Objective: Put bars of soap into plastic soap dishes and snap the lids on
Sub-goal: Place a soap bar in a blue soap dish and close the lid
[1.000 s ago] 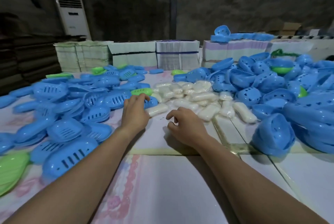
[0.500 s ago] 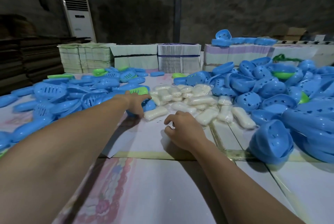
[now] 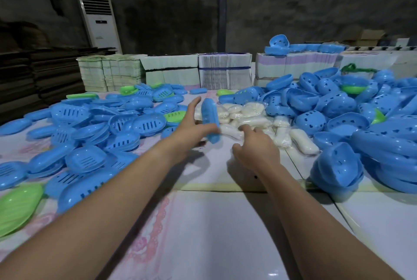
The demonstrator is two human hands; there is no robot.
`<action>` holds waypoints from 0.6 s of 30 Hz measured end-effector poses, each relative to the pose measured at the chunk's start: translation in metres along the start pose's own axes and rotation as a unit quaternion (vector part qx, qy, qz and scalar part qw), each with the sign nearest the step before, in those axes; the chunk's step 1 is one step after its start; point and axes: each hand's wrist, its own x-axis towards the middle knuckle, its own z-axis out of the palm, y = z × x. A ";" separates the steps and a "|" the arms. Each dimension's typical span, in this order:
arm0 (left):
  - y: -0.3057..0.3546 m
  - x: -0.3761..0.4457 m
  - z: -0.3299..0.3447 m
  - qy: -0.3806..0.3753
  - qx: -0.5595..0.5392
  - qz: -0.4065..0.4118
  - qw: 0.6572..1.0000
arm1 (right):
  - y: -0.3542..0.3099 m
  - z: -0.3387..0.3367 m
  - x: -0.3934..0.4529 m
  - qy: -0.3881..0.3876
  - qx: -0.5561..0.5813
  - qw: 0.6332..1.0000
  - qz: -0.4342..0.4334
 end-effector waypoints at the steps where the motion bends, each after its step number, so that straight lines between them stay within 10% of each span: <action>1: -0.003 -0.008 0.011 -0.008 -0.121 -0.035 0.992 | 0.006 -0.002 0.001 0.002 -0.005 1.000 0.022; 6: -0.026 -0.035 0.040 -0.038 -0.446 -0.186 0.875 | 0.024 -0.003 0.000 -0.079 -0.059 0.991 0.094; 18: -0.039 -0.030 0.034 -0.021 -0.445 -0.222 0.867 | 0.022 -0.009 0.000 -0.128 -0.106 0.984 0.066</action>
